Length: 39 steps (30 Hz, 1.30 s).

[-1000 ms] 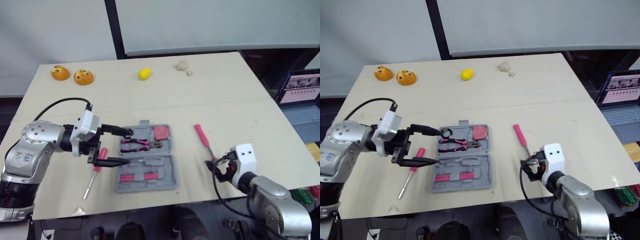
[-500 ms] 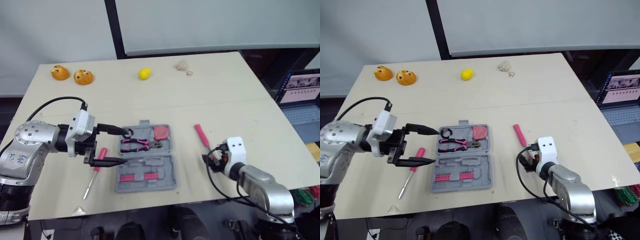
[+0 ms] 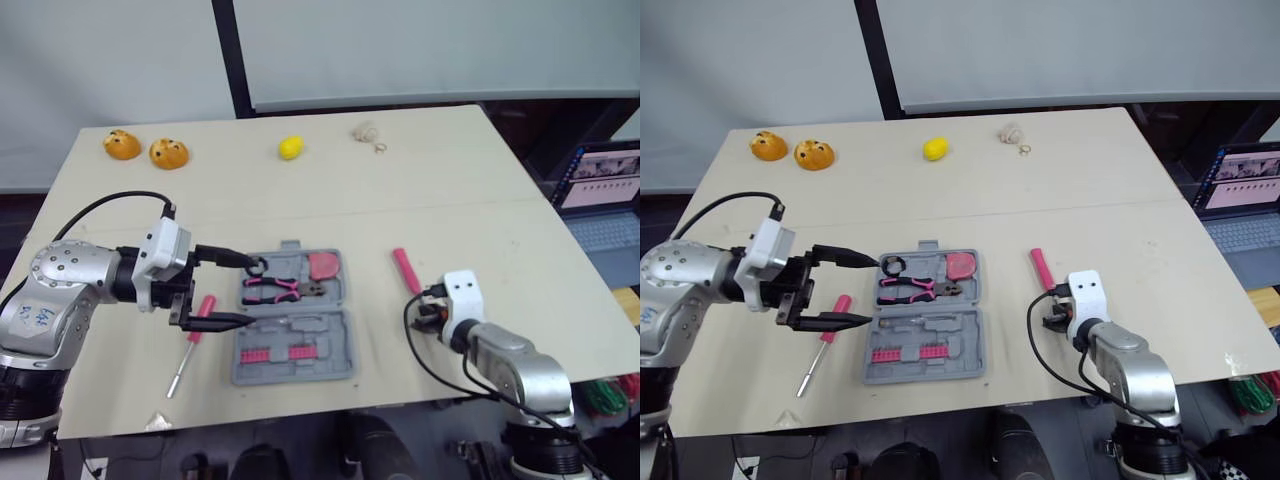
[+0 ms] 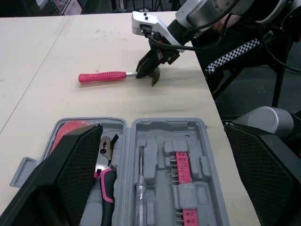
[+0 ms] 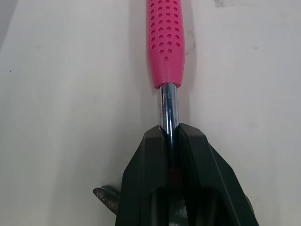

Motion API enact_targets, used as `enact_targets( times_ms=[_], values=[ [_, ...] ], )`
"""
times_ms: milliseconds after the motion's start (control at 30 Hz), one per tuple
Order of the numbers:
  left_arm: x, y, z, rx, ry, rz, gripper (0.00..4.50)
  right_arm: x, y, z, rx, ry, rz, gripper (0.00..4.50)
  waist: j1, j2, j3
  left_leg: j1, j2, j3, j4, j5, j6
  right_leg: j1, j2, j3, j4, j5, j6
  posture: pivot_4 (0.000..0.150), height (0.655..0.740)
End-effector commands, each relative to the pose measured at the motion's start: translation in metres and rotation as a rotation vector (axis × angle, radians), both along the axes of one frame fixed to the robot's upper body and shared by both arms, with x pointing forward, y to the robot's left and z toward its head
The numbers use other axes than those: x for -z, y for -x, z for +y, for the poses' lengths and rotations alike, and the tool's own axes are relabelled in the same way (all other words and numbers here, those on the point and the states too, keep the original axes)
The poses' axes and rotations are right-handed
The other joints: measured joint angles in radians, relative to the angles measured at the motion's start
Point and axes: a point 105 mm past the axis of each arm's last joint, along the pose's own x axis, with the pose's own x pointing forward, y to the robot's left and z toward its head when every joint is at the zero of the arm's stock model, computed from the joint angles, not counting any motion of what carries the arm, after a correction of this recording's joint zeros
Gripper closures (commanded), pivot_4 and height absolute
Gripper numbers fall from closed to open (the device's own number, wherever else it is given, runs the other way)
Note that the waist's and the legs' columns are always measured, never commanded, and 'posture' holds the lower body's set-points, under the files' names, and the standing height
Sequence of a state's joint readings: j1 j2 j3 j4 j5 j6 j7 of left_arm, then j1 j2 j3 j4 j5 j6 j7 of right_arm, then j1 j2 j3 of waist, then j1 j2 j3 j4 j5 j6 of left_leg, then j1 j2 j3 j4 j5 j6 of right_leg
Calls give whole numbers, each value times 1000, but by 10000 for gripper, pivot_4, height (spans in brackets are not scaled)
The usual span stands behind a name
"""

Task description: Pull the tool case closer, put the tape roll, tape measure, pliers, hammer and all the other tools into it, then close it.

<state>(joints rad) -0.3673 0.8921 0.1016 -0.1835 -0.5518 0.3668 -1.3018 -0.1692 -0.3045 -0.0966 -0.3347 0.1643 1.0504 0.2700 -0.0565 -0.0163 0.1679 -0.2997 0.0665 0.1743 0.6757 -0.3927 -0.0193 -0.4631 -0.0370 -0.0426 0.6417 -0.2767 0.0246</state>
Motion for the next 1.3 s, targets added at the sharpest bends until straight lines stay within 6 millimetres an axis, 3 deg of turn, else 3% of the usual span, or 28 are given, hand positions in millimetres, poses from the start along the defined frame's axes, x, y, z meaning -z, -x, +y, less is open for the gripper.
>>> enact_targets(
  times_ms=[33, 333, 367, 400, 500, 633, 867, 1100, 1300],
  values=[
    [-8, 0, 0, 9, -2, -42, 0, -12, 1, -2, 0, 5, -37, 44345, 0, 0, 0, 0, 0, 0, 0, 0, 0, 0, 0, 0, 0, 0, 0, 1500, 7292],
    [-6, 0, 5, 1, -18, -41, 0, -54, 0, 16, -170, -7, -123, 44345, -1, 1, 1, 0, 0, 0, -1, 0, 0, -1, 0, 0, 0, 0, 0, 1500, 7292],
    [-6, 0, 5, -1, -20, -42, 0, -58, 1, 19, -191, -5, -128, 44345, -3, 1, 1, -6, -1, -5, -2, 0, 0, 2, -2, -2, -1, 0, 0, 1500, 7292],
    [-6, 0, 6, -4, -22, -41, 0, -62, 2, 22, -222, 0, -134, 44345, -3, 3, 2, -8, -6, -28, -5, 2, 2, 5, -7, -10, -2, 0, 0, 1500, 7292],
    [-5, 3, 11, -11, -35, -34, 0, -76, 8, 33, -342, -2, -140, 44345, 0, 8, 6, -22, -23, -87, -11, 18, 6, 20, -29, -56, -14, 2, 4, 1500, 7292],
    [-3, 5, 20, -28, -63, -16, 0, -91, 26, 59, -626, 31, -120, 44345, 34, 11, 7, -30, -29, -94, -2, 18, 11, 14, -36, -63, -16, 2, 4, 1500, 7292],
    [22, 15, 44, -32, -199, 50, 0, -91, 57, 98, -1048, 148, 55, 44345, 28, 12, 8, -34, -31, -96, 6, 11, 22, 14, -39, -66, -16, 3, 5, 1500, 7292],
    [45, 24, 66, -12, -325, 87, 0, -83, 56, 127, -1143, 235, 163, 44345, 29, 12, 9, -35, -31, -97, 6, 12, 22, 14, -41, -67, -16, 3, 5, 1500, 7292],
    [55, 18, 72, -21, -340, 91, 0, -74, 44, 148, -1141, 328, 199, 44345, 29, 12, 9, -36, -32, -97, 7, 12, 21, 14, -42, -67, -16, 3, 6, 1500, 7292]
  ],
)
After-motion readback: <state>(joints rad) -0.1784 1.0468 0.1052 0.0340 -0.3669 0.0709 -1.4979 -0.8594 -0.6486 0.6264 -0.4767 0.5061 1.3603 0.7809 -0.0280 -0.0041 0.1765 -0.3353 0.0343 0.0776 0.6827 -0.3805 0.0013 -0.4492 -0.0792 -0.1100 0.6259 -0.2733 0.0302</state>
